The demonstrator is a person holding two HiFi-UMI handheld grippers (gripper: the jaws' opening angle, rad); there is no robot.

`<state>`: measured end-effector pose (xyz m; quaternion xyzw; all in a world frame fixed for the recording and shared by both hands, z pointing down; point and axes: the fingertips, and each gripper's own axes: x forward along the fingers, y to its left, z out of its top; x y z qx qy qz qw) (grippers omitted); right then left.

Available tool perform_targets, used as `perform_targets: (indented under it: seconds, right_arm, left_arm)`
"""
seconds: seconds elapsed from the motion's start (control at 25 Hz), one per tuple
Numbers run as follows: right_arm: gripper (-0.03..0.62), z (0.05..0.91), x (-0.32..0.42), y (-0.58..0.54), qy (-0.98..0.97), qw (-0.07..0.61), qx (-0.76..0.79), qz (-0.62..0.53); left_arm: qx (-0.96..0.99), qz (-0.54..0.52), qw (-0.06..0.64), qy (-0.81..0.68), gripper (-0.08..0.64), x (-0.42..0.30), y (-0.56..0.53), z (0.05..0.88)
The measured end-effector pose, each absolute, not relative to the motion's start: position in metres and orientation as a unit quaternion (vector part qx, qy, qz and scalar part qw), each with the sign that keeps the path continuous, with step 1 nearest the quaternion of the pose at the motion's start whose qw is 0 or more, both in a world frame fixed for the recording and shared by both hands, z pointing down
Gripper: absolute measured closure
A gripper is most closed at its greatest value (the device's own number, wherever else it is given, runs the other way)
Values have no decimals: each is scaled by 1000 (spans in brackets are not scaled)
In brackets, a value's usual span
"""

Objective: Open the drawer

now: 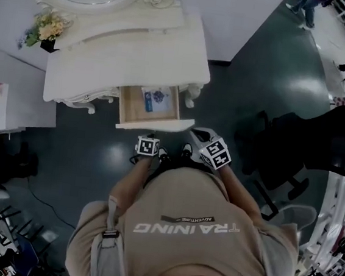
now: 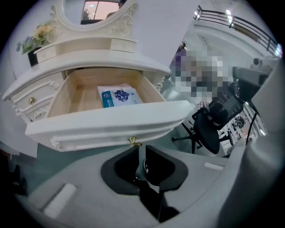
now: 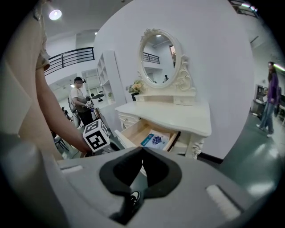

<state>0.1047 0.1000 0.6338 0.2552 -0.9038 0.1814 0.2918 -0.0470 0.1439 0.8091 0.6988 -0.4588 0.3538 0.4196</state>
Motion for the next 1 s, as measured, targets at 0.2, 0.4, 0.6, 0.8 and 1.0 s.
perform_targets:
  seconds: [0.2, 0.4, 0.6, 0.8, 1.0]
  right_arm:
    - [589, 638, 89, 88, -917, 275, 233, 173]
    - [589, 622, 70, 87, -932, 262, 203, 144]
    - [589, 588, 70, 92, -938, 246, 211, 120]
    - [589, 562, 78, 95, -940, 237, 220, 105]
    - [589, 526, 67, 80, -946, 206, 236, 84]
  left_arm:
    - [721, 348, 386, -458, 552, -39, 133, 795]
    - [709, 289, 416, -491, 554, -37, 140, 759]
    - [737, 266, 370, -499, 554, -32, 133, 702]
    - [778, 253, 282, -501, 552, -22, 120, 629]
    - [802, 198, 215, -521, 554, -33, 97, 554]
